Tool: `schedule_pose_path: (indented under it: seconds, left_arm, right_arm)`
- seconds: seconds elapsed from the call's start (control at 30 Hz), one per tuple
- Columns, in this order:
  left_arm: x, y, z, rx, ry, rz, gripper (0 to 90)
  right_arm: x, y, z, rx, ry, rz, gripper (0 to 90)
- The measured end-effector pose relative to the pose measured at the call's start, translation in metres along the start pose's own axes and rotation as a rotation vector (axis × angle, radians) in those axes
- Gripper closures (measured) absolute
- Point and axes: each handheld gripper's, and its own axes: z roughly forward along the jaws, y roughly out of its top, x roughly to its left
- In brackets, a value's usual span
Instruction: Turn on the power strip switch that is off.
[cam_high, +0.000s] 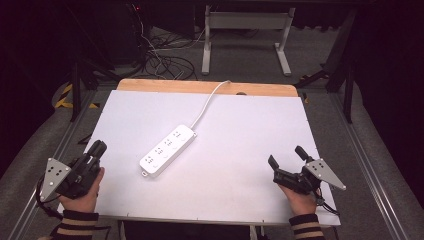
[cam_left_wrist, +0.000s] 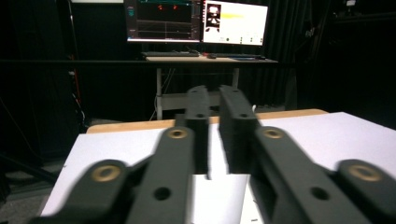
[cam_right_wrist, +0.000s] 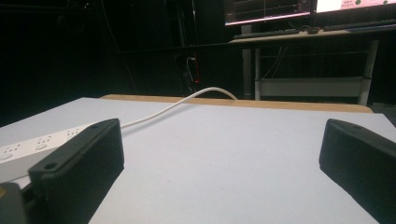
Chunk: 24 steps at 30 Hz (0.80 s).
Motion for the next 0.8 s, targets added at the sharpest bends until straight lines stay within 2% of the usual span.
schedule_pose_path:
  seconds: [0.03,0.07,0.1,0.2,0.33,0.43,0.5,0.57,0.6,0.73,0.77,0.8]
  left_arm:
    - [-0.001,0.0,0.0,-0.001,0.002,0.01,84.2]
    - [-0.001,0.0,-0.001,-0.002,-0.003,0.017,89.6]
    - [-0.002,0.0,-0.001,0.015,-0.003,0.031,89.7]
    - [-0.003,0.002,-0.001,0.037,0.008,0.027,90.0]
    - [-0.005,0.01,0.001,0.058,0.025,0.085,90.0]
    - [-0.005,0.016,0.004,0.08,0.022,0.091,90.0]
    - [-0.007,0.023,0.011,0.118,-0.006,0.1,90.0]
    - [-0.008,0.031,0.015,0.129,-0.033,0.103,90.0]
    - [-0.008,0.031,0.015,0.129,-0.033,0.103,90.0]
    - [-0.012,0.059,0.027,0.16,-0.068,0.137,90.0]
    - [-0.012,0.059,0.027,0.16,-0.068,0.137,90.0]
    - [-0.016,0.072,0.031,0.169,-0.084,0.149,90.0]
  right_arm:
    - [0.0,0.0,0.0,0.0,0.0,0.0,0.5]
    - [0.0,0.0,0.0,-0.003,0.005,0.004,0.5]
    - [0.0,0.0,0.0,-0.003,0.006,0.003,0.6]
    - [0.0,0.0,0.0,0.001,0.007,0.0,0.5]
    - [0.001,-0.001,0.0,0.009,0.001,-0.004,0.6]
    - [0.001,-0.002,0.0,0.017,0.0,-0.008,0.6]
    - [0.002,-0.003,-0.001,0.026,-0.001,-0.017,0.6]
    - [0.003,-0.004,-0.001,0.032,0.002,-0.023,0.6]
    - [0.003,-0.004,-0.002,0.035,0.005,-0.022,0.7]
    - [0.002,-0.003,-0.004,0.026,0.004,-0.022,0.7]
    - [0.002,-0.003,-0.004,0.024,0.001,-0.02,0.7]
    - [0.002,-0.003,-0.004,0.024,0.002,-0.021,0.7]
